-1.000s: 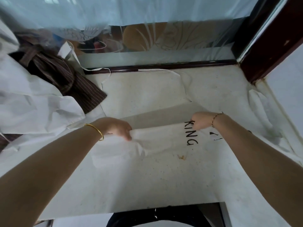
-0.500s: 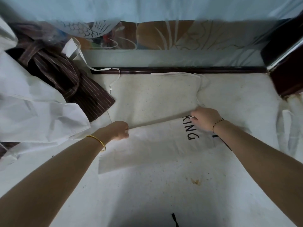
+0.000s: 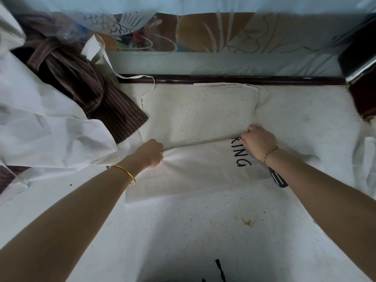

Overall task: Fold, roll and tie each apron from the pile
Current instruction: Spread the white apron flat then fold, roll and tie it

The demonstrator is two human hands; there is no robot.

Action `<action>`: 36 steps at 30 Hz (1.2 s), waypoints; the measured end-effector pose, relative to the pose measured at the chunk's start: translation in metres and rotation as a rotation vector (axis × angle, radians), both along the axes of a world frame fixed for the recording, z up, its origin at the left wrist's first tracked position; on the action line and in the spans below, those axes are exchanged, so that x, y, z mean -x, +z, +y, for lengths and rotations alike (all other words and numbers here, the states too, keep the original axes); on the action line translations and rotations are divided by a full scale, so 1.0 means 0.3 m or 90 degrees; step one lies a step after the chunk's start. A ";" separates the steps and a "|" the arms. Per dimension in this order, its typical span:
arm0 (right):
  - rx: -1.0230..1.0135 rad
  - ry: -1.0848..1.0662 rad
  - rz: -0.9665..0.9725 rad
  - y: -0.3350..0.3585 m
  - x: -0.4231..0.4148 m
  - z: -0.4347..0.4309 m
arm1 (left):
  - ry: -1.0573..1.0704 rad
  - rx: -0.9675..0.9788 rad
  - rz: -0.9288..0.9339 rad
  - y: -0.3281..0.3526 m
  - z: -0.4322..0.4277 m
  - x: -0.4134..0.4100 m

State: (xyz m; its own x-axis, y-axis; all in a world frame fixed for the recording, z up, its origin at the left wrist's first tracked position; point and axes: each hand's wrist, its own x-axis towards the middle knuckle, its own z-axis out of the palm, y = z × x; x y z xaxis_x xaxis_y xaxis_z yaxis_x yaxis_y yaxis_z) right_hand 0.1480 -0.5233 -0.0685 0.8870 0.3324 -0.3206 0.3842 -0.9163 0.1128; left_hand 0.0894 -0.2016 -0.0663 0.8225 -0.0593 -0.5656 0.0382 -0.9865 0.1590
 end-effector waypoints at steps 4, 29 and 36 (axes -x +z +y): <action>0.024 -0.017 0.003 0.003 -0.042 0.036 | 0.035 -0.011 -0.039 -0.011 0.005 0.006; -0.374 -0.466 -0.192 0.142 0.483 -0.350 | -0.373 0.017 -0.057 0.022 -0.783 0.115; -0.406 -0.520 0.115 0.100 0.740 -0.353 | -0.381 -0.027 -0.040 -0.002 -0.850 0.113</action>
